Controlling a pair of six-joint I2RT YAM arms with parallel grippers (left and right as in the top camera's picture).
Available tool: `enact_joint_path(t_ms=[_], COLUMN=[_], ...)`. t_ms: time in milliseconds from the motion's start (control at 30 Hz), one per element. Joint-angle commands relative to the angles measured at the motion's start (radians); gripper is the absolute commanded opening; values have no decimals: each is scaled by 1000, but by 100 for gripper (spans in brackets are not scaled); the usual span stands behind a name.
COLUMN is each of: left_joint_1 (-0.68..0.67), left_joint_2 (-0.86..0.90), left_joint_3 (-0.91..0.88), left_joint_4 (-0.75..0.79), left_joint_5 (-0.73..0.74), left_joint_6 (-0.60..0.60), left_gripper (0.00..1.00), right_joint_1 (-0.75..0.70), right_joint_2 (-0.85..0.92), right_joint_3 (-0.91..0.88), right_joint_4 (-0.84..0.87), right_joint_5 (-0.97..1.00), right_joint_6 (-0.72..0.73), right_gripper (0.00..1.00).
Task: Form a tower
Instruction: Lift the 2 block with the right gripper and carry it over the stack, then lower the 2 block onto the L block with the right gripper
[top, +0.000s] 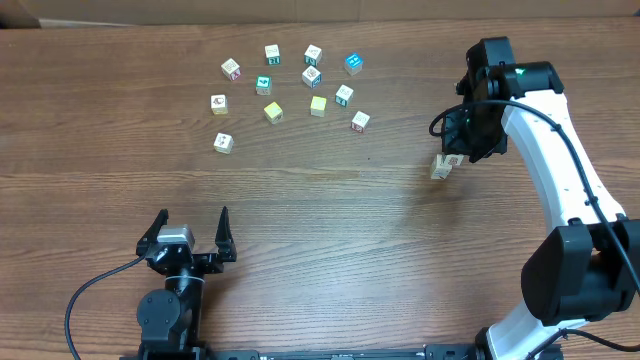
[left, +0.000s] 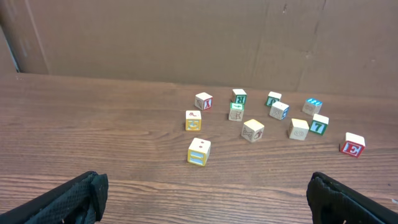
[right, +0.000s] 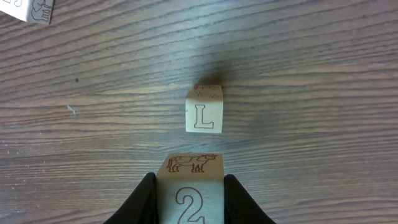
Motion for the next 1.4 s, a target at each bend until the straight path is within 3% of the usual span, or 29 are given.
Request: enact_joint_path(t_ms=[0,1367], left_joint_1=[-3,-3], left_joint_2=[-9,-9], left_joint_3=[-4,-4], left_joint_4=[3,3], left_joint_5=[1,2], left_joint_6=[29,29], left_gripper=[100,100], right_joint_1=[2,2], right_joint_2=[-11,-11], right_joint_3=[-3,-155], right_joint_4=[13,225], right_joint_5=[16,50], right_joint_6=[0,0], right_gripper=[24,25])
